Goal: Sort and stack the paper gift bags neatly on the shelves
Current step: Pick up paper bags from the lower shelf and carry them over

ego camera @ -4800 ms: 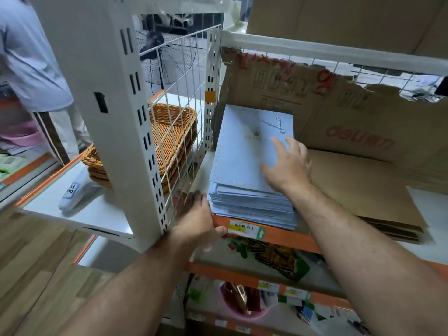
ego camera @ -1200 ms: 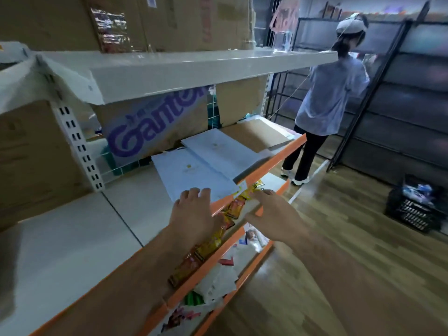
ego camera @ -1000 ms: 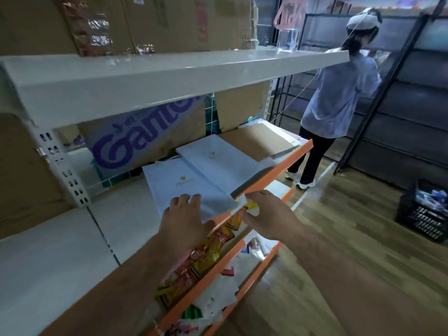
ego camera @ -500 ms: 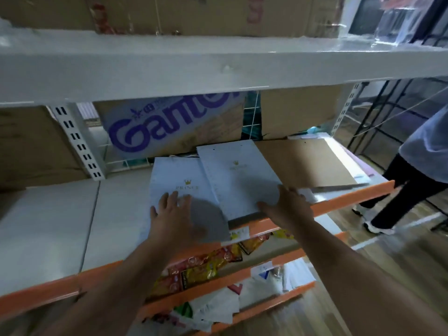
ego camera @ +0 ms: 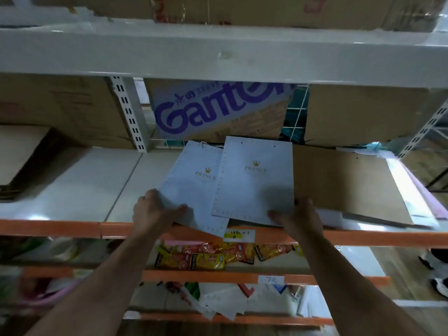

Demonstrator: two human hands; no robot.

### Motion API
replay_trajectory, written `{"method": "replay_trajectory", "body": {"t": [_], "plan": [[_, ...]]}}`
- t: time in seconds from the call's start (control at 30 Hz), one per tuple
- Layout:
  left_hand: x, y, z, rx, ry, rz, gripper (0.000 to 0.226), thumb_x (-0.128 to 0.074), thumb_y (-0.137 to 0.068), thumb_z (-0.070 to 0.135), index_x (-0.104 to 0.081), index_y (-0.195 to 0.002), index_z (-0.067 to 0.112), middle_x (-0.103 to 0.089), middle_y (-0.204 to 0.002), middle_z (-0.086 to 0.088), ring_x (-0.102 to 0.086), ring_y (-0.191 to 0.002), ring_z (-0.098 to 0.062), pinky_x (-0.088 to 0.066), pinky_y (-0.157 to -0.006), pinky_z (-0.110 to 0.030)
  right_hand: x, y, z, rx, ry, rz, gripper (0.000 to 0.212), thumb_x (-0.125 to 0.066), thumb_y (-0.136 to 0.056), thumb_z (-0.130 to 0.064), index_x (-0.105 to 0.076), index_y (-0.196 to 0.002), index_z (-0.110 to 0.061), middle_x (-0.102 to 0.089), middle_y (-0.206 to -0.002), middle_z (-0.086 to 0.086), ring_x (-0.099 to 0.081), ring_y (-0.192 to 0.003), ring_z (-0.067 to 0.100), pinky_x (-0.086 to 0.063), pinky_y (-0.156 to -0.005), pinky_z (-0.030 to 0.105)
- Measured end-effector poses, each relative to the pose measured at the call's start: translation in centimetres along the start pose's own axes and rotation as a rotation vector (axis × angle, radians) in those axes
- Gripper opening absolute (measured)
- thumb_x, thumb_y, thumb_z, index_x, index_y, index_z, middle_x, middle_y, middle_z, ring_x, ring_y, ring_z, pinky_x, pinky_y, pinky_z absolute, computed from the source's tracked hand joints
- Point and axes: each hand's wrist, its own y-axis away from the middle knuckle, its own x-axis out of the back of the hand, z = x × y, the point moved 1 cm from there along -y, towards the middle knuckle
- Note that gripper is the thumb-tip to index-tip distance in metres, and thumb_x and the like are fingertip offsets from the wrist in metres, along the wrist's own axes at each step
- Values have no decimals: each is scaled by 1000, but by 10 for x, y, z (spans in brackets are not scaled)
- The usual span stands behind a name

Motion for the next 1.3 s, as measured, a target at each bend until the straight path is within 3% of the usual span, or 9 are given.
{"method": "replay_trajectory", "body": {"t": [0.13, 0.27, 0.37, 0.53, 0.7, 0.87, 0.97, 1.17, 1.3], "plan": [[1, 2, 3, 41, 132, -21, 48, -81, -74, 38, -64, -111, 13, -68, -101, -6, -67, -91, -30, -58, -83, -44, 3, -1, 7, 88, -149, -66, 48, -83, -74, -33, -68, -118, -18, -72, -102, -1, -68, -98, 25, -58, -75, 37], [4, -6, 3, 143, 326, -53, 28, -70, -75, 21, -70, -101, 13, -71, -95, -11, -69, -86, -29, -61, -79, -45, 10, 3, 11, 172, -240, -68, 26, -67, -88, -15, -71, -114, -14, -65, -92, -2, -60, -85, 19, -41, -56, 20], [10, -8, 2, 180, 387, -70, 20, -68, -75, 14, -70, -95, 9, -71, -94, -16, -67, -87, -32, -57, -76, -41, 12, 1, 16, 174, -310, -75, 18, -61, -90, -10, -71, -105, -10, -66, -87, 3, -62, -84, 25, -47, -65, 30], [22, -7, 0, 177, 506, -112, 7, -70, -77, 7, -66, -80, 11, -67, -93, -20, -62, -85, -32, -47, -73, -38, 19, -2, 31, 159, -497, -125, 21, -64, -76, -19, -76, -92, -28, -76, -98, -1, -70, -98, 26, -54, -90, 51], [26, -7, -5, 158, 597, -109, 12, -68, -72, 5, -65, -83, 9, -69, -90, -20, -66, -86, -35, -53, -74, -42, 32, 4, 28, 138, -753, -168, 35, -64, -83, 3, -66, -117, -5, -73, -103, 5, -67, -99, 28, -57, -76, 28], [41, -4, -14, 173, 788, -95, 16, -58, -85, -11, -62, -87, 4, -66, -84, -19, -64, -71, -32, -53, -59, -34, 37, 29, 5, 105, -795, -150, 21, -55, -93, 5, -66, -103, -9, -69, -109, 12, -67, -93, 20, -53, -80, 29], [60, -1, -29, 181, 845, -93, 17, -54, -88, -9, -60, -88, 7, -65, -87, -16, -63, -72, -28, -52, -55, -31, 30, 54, -18, 135, -796, -199, 21, -52, -95, 6, -65, -99, -10, -70, -100, 4, -71, -80, 8, -57, -64, 19], [121, 10, -89, 197, 909, -71, 11, -56, -91, -6, -58, -94, 3, -65, -86, -20, -63, -73, -33, -55, -67, -43, -20, 102, -71, 132, -772, -221, 23, -58, -96, -3, -62, -116, -12, -68, -118, 14, -67, -98, 28, -54, -89, 47], [176, 12, -153, 213, 940, -25, 9, -60, -92, -5, -58, -97, 1, -67, -97, -24, -67, -80, -38, -57, -77, -53, -70, 146, -117, 129, -747, -266, 19, -56, -97, -1, -67, -103, -15, -73, -106, 4, -72, -86, 19, -54, -77, 37]]}}
